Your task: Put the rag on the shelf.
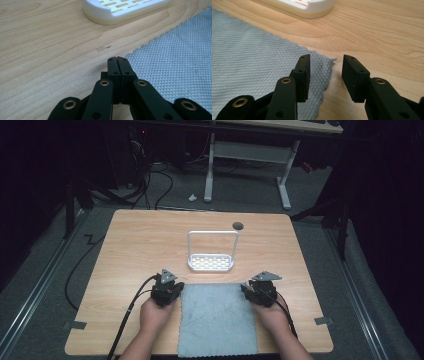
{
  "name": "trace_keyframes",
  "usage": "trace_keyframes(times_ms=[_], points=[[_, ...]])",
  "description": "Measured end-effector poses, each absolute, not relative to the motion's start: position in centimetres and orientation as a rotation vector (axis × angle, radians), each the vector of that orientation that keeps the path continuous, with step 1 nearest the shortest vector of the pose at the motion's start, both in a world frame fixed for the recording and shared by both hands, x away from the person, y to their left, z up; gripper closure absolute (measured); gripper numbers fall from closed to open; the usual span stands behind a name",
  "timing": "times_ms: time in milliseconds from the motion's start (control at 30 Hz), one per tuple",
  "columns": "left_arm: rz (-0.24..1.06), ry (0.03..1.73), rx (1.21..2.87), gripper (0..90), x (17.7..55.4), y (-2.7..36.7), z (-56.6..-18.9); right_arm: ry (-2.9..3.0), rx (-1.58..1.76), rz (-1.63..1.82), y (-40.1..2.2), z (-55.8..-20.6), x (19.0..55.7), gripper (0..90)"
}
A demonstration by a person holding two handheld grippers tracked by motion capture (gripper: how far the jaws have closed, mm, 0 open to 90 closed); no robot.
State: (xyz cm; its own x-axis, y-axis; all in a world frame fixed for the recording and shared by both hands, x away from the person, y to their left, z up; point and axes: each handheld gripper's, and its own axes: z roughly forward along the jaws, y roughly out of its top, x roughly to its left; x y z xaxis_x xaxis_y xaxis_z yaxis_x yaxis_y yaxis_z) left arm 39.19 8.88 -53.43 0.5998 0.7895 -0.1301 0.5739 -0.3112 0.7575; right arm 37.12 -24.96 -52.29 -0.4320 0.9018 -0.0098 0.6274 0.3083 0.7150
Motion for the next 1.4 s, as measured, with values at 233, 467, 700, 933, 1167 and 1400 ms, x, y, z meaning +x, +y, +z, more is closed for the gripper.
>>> trace_keyframes(times_ms=[233,467,700,933,1167,1400], points=[[0.328,1.075,2.016,89.4,39.2,8.9,-53.4,2.195,1.350,0.887,-24.8,-52.5,38.4,68.3],[0.329,1.074,2.017,89.4,39.2,8.9,-53.4,2.218,1.322,0.889,-24.4,-52.5,38.0,84.4],[0.332,1.035,2.013,89.9,39.0,8.9,-53.3,2.196,1.297,0.901,-24.1,-52.2,37.5,89.4],[0.392,0.953,1.918,90.0,37.0,9.1,-52.5,2.067,1.258,1.091,-24.2,-50.4,35.2,89.6],[0.467,0.923,1.806,90.0,35.5,9.5,-51.1,1.992,1.170,1.154,-24.0,-49.4,33.2,89.6],[0.548,0.861,1.721,90.0,34.3,10.1,-48.7,1.883,1.110,1.218,-24.7,-48.1,32.0,89.6]])
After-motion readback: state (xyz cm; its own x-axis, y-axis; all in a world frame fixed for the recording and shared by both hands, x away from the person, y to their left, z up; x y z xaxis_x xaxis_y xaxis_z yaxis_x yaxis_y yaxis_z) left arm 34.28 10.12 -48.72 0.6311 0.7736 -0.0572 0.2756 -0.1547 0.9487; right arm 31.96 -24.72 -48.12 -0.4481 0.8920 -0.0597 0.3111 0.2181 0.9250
